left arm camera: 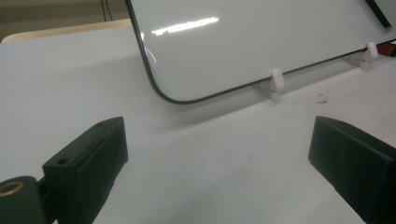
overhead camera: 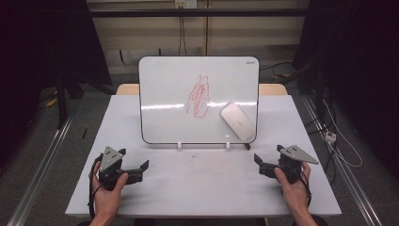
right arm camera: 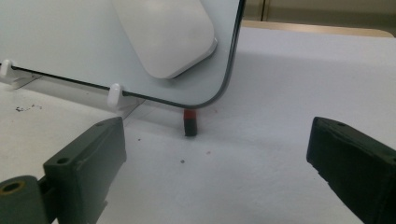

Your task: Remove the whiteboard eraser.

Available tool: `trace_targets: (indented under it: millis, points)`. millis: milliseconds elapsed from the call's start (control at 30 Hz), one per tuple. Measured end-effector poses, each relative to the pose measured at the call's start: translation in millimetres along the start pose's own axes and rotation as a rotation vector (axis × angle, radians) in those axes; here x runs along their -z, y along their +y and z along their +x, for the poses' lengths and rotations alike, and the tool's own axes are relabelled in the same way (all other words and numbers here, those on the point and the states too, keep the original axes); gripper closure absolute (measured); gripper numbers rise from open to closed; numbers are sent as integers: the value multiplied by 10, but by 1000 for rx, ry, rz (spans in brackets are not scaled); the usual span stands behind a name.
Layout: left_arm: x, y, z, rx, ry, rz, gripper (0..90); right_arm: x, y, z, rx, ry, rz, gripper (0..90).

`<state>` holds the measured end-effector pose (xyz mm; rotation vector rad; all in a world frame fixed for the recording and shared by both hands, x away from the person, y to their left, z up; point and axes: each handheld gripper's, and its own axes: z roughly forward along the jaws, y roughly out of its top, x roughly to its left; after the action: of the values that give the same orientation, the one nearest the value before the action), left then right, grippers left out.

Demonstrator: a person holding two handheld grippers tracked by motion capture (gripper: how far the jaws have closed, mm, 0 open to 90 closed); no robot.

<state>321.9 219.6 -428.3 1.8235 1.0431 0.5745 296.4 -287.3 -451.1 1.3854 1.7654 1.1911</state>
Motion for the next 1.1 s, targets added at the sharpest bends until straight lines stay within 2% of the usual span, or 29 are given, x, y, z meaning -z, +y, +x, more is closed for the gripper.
trace_targets:
  millis: [100,133,167,200,333,433,533,700,800,1100]
  points:
    - [-4,-4,5,0,7,5,48,3,0,0,0,7,-2,50]
    - [-6,-6,3,10,8,14,48,1,-1,-2,-1,12,-7,50]
    - [-10,-9,-4,3,11,25,48,-5,-1,0,8,12,-9,55]
    - [-12,-11,-15,-8,10,34,48,-10,1,4,17,5,-10,55]
    - [-8,-9,-38,-5,-6,31,48,-41,0,14,30,6,6,55]
    - [7,-1,-37,-7,3,22,48,-46,-2,40,39,23,22,54]
    - [0,0,-68,-13,-21,32,45,-42,15,60,52,53,29,55]
    - [-22,10,-128,-38,-40,41,45,-81,78,108,78,72,31,52]
    - [-27,6,-140,-34,-51,40,45,-115,124,131,84,67,27,53]
    - [-16,9,-116,-29,-39,36,45,-192,323,215,137,67,19,40]
